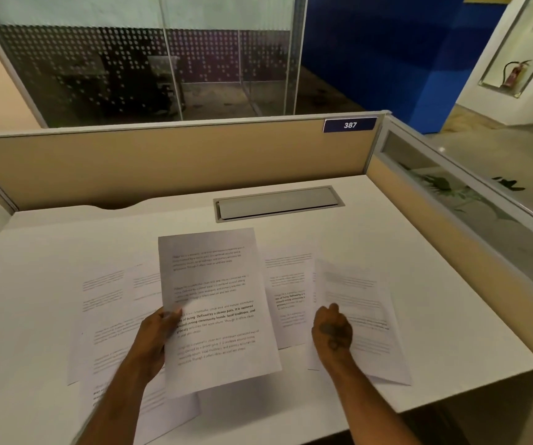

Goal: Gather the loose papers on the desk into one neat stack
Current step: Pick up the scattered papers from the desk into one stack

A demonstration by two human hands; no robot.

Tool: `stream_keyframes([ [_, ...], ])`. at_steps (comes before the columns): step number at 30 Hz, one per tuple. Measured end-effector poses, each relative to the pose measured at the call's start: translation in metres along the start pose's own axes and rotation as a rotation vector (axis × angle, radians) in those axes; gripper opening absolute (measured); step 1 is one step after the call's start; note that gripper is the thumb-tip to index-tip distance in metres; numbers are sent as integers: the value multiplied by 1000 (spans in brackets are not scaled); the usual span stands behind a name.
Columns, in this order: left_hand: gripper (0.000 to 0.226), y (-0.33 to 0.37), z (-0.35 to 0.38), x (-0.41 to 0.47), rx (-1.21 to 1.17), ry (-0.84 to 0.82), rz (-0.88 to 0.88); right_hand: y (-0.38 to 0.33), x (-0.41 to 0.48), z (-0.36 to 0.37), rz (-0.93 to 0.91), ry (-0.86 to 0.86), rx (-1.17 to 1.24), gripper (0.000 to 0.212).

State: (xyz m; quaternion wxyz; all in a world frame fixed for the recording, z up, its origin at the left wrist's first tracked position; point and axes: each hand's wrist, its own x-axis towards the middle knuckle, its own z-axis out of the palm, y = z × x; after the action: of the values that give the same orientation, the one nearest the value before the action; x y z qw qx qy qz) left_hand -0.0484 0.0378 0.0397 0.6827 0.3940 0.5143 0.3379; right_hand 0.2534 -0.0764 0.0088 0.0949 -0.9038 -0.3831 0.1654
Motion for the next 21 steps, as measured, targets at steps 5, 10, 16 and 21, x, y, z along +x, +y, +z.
stream_keyframes([
  [5, 11, -4, -3, 3, -7, 13, -7, 6, 1, 12, 0, -31, 74, 39],
  [10, 12, -3, -5, 8, -2, 34, -12, 68, 31, -10, 482, 160, 209, 57],
  [16, 9, 0, -1, 8, -7, 55, -10, 107, 51, -15, 715, -55, 265, 92],
  [21, 13, 7, -2, 6, -20, 45, 29, 126, 71, -9, 743, -148, 414, 72],
])
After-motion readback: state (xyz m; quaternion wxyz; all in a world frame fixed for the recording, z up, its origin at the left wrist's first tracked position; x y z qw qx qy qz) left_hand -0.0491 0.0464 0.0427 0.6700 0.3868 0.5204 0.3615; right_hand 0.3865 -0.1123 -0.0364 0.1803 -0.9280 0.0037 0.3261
